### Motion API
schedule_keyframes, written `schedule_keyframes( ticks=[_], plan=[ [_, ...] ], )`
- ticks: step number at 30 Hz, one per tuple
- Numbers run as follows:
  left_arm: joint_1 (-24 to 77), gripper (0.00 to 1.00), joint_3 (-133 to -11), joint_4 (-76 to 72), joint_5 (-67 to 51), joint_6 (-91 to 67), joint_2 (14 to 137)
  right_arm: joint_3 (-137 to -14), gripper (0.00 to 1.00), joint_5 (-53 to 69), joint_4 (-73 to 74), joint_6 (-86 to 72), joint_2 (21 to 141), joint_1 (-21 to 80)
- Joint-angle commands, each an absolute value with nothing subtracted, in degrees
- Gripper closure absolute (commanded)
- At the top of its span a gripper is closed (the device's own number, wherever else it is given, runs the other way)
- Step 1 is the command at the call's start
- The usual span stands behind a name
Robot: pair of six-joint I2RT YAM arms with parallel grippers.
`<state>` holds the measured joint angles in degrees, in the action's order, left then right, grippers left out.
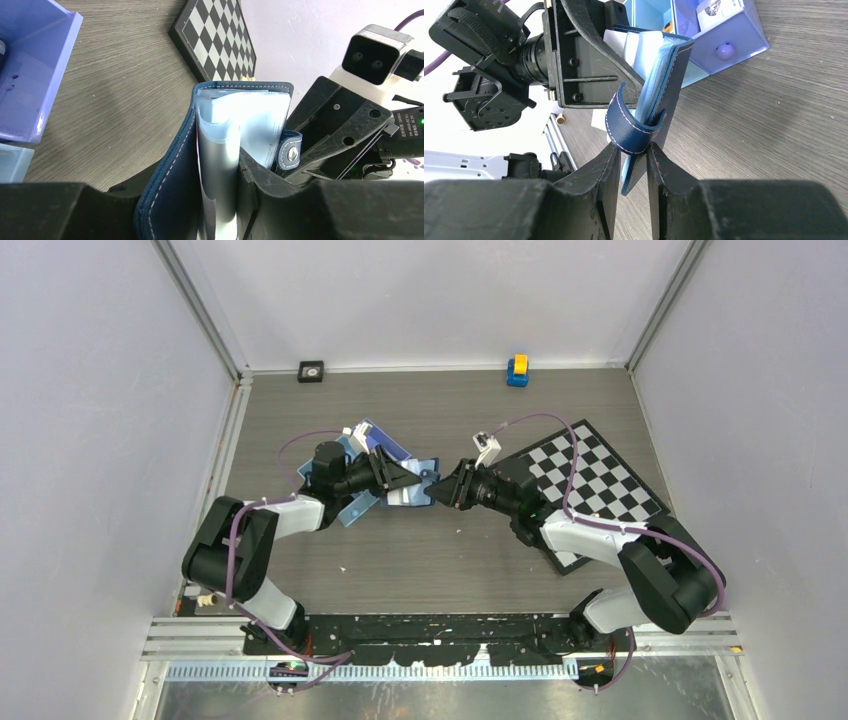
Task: Take the credit cards out of the card holder
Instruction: Remove the credit card from the card holder.
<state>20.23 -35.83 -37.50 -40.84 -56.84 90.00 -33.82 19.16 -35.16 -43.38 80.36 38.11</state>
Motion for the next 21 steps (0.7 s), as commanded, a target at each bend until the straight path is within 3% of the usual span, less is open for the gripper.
schedule_keyframes(
  ticks=[1,9,15,21],
  plan=[
    [20.57,0.77,-36.72,-41.27,-40.76,-57.28,90.86,-34.22,0.7,25.49,-44.99,-44.78,78.97,39.28],
    [20.57,0.73,-36.22,-44.88,-42.1,-59.08,91.47,-33.38,0.79,25.37,-47.03,-45.74,78.8,39.29],
    [20.57,0.45,-35.73,-47.19,-42.88,-60.4,91.81,-33.09,0.98,24.79,-47.58,-46.23,78.48,39.22],
    [21.06,0.28,-35.23,-48.0,-42.93,-59.76,90.53,-33.91,0.99,25.1,-46.55,-46.14,79.61,39.25]
  ],
)
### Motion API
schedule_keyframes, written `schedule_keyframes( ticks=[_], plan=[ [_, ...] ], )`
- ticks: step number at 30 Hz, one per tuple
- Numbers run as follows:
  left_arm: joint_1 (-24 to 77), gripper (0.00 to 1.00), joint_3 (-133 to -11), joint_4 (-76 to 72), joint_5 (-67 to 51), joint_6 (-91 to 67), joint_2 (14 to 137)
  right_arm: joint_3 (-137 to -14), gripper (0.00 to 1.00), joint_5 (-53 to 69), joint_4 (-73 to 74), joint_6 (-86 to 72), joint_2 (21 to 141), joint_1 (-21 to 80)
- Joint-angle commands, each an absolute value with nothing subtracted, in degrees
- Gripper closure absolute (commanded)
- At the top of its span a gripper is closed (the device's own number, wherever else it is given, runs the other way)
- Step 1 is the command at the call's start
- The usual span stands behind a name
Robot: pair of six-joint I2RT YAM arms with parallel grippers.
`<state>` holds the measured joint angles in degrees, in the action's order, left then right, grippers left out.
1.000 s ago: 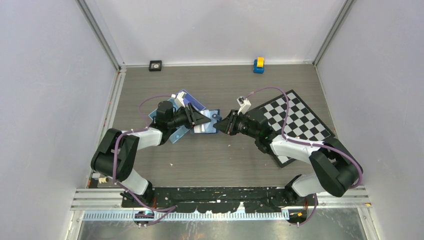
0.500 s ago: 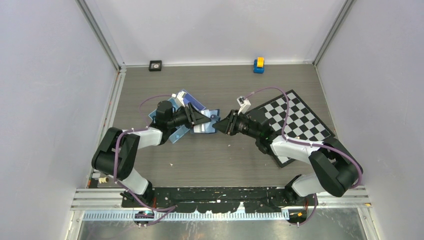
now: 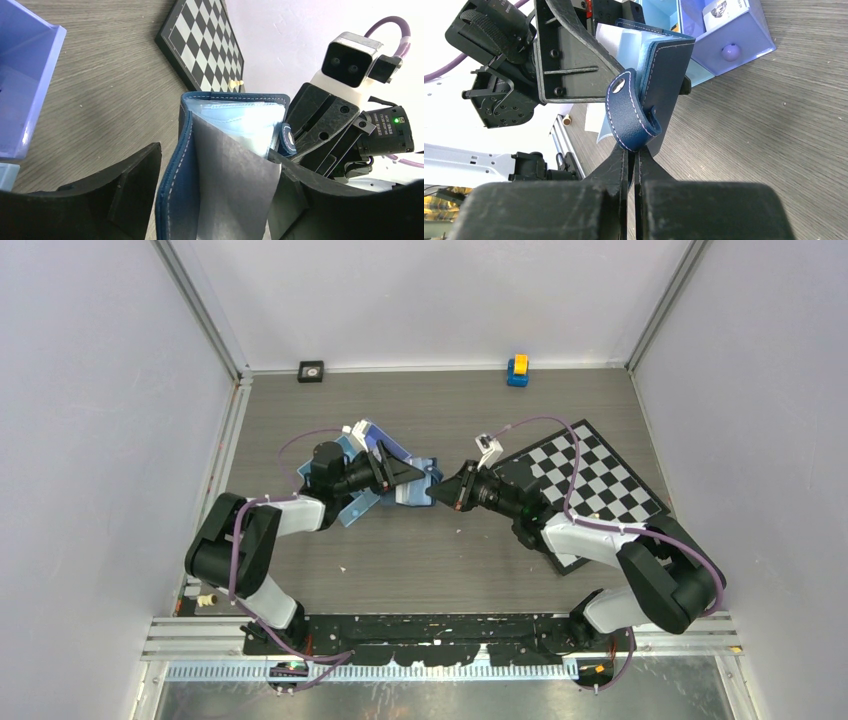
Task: Take the credit cards out of the card holder
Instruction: Remove the credit card from the card holder.
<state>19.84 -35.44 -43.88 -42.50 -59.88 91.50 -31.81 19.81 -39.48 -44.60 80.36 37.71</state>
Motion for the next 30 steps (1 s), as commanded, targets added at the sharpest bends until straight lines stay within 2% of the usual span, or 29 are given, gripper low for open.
schedule_keyframes(
  ticks=[1,8,14,20,22,26,30],
  plan=[
    [21.21,0.27,-35.32,-47.22,-42.77,-59.31,90.29,-34.0,0.99,25.24,-46.63,-46.22,79.75,39.21],
    [21.96,0.21,-36.34,-44.5,-42.82,-57.97,90.59,-34.36,0.99,26.21,-47.05,-46.64,80.35,39.29],
    [22.41,0.11,-36.91,-42.85,-42.77,-57.12,90.49,-34.69,1.0,26.46,-47.12,-47.68,80.8,39.22],
    [22.41,0.18,-37.58,-39.27,-41.88,-55.45,90.09,-34.85,0.99,27.26,-48.28,-48.72,81.47,39.2],
    [22.43,0.25,-37.98,-38.09,-41.74,-55.0,90.37,-34.81,0.99,27.55,-48.59,-48.86,81.47,39.15],
    [22.42,0.51,-38.39,-38.26,-42.16,-55.3,91.15,-34.49,0.74,27.06,-48.61,-48.72,81.16,39.19],
    [22.41,0.7,-38.23,-39.06,-42.21,-55.7,91.1,-34.36,0.6,25.24,-46.85,-47.99,80.42,39.09]
  ],
)
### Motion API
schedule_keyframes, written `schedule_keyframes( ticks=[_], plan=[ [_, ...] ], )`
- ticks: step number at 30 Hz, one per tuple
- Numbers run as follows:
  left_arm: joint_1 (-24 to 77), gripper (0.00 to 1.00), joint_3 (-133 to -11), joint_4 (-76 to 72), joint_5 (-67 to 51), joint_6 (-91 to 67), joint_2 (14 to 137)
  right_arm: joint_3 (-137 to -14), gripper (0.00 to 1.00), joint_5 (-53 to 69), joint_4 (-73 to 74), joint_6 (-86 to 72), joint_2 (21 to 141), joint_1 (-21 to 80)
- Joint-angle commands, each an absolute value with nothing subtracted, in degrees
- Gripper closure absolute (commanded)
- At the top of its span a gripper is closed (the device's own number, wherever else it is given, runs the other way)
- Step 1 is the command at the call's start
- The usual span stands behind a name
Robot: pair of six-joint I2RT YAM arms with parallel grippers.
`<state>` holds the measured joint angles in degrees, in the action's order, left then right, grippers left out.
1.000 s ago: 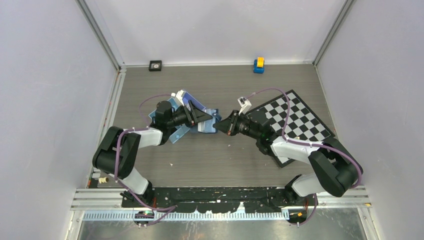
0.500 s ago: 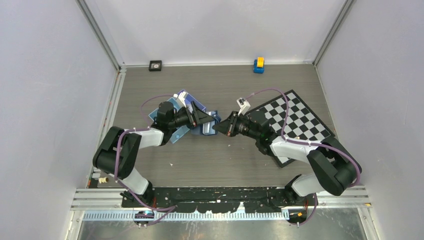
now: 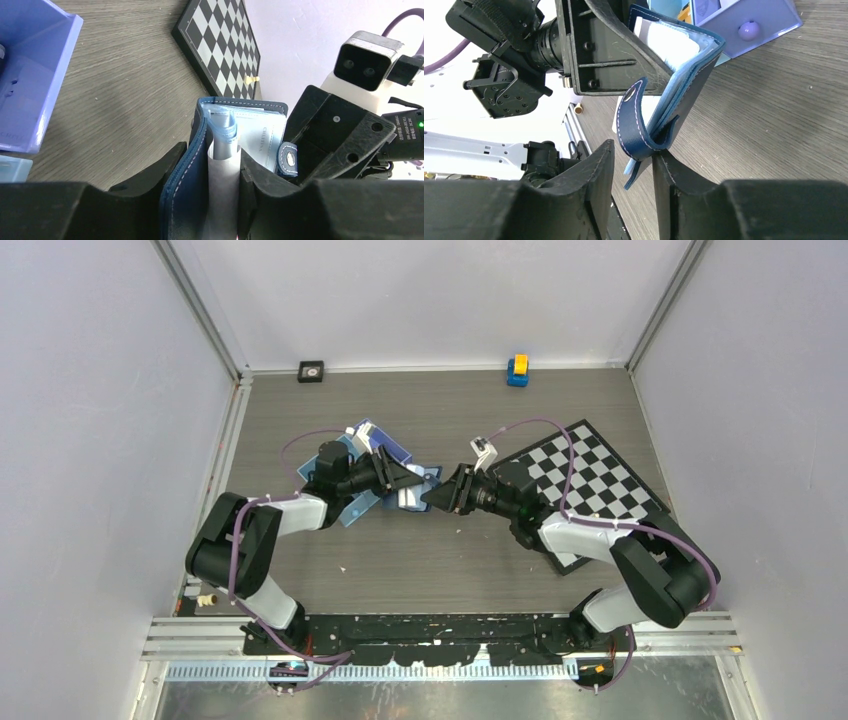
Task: Take the credit cards out of the card holder
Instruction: Remove the credit card from the card holder.
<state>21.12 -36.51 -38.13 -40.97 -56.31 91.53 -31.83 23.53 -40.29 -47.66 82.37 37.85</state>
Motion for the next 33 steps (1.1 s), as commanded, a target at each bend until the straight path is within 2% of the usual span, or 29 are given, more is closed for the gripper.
schedule_keyframes(
  ticks=[1,4,15,21,26,29,31,33],
  plan=[
    [22.41,0.73,-38.11,-39.09,-42.15,-55.69,90.99,-34.41,0.58,24.59,-46.02,-47.74,80.15,39.09],
    [22.25,0.78,-37.69,-39.46,-41.75,-55.65,90.25,-35.17,0.54,21.07,-41.31,-46.7,79.56,38.9],
    [22.15,0.84,-36.14,-41.4,-41.15,-55.37,87.02,-39.4,0.53,13.3,-27.39,-44.48,81.74,38.16],
    [21.87,0.92,-36.2,-42.84,-41.93,-56.69,87.61,-39.89,0.65,11.93,-25.41,-44.97,82.01,37.36],
    [20.68,0.93,-35.34,-42.49,-41.06,-56.87,86.87,-38.85,0.78,11.83,-26.5,-45.79,80.86,36.68],
    [19.4,0.92,-34.08,-42.36,-39.72,-57.19,85.87,-37.9,0.82,11.74,-27.55,-46.2,79.92,36.23],
    [18.65,0.88,-33.35,-42.37,-39.05,-57.58,85.31,-37.67,0.86,11.33,-27.34,-46.21,79.49,36.12],
    [17.93,0.77,-32.65,-42.68,-38.62,-58.09,84.95,-37.62,0.91,10.59,-26.89,-46.14,79.15,36.0]
  ],
)
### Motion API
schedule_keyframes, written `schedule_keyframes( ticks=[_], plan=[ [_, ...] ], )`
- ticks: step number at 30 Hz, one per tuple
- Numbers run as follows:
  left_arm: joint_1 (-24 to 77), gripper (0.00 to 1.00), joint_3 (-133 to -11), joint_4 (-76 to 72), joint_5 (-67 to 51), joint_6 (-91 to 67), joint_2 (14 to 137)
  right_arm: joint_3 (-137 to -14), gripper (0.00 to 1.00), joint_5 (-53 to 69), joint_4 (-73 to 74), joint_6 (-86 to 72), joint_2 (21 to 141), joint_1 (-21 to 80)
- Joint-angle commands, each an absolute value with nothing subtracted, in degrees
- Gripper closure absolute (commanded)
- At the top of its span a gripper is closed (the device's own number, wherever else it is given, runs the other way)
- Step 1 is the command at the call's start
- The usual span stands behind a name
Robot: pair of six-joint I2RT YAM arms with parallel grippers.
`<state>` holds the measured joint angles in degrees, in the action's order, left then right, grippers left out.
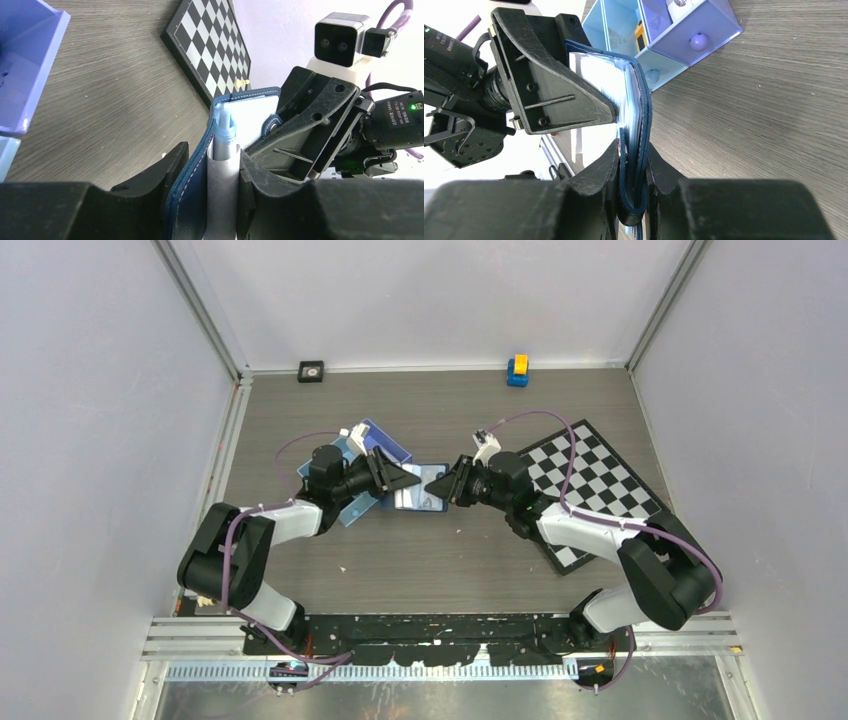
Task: Take the credit cards out of the card holder
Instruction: Remove the credit card from the card holder.
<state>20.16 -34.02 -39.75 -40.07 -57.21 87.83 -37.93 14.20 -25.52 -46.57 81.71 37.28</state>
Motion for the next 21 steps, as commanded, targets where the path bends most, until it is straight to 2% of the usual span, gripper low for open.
schedule_keyframes(
  ticks=[1,3,6,8,13,16,21],
  plan=[
    [17.7,0.66,-32.33,-43.23,-38.59,-58.34,84.89,-37.52,0.92,10.21,-26.55,-46.1,79.03,35.91],
    [17.58,0.41,-31.9,-44.16,-38.85,-58.57,84.38,-37.48,0.94,10.02,-26.46,-45.94,78.95,35.82],
    [17.85,0.15,-31.87,-43.24,-38.85,-57.26,83.34,-37.51,0.95,10.5,-26.94,-45.86,79.16,35.86],
    [18.9,0.08,-32.63,-40.73,-38.23,-55.36,83.09,-37.49,0.95,11.69,-27.78,-45.79,79.56,35.84],
    [21.3,0.05,-35.84,-34.2,-37.65,-51.64,83.79,-38.12,0.95,13.7,-28.08,-45.23,80.41,35.82],
    [22.74,0.06,-37.6,-29.61,-36.42,-48.98,84.19,-38.13,0.95,13.92,-28.19,-44.97,80.27,35.85],
    [22.85,0.34,-38.49,-23.23,-32.68,-46.24,82.94,-37.84,0.95,12.62,-27.76,-44.91,79.68,35.86]
  ],
)
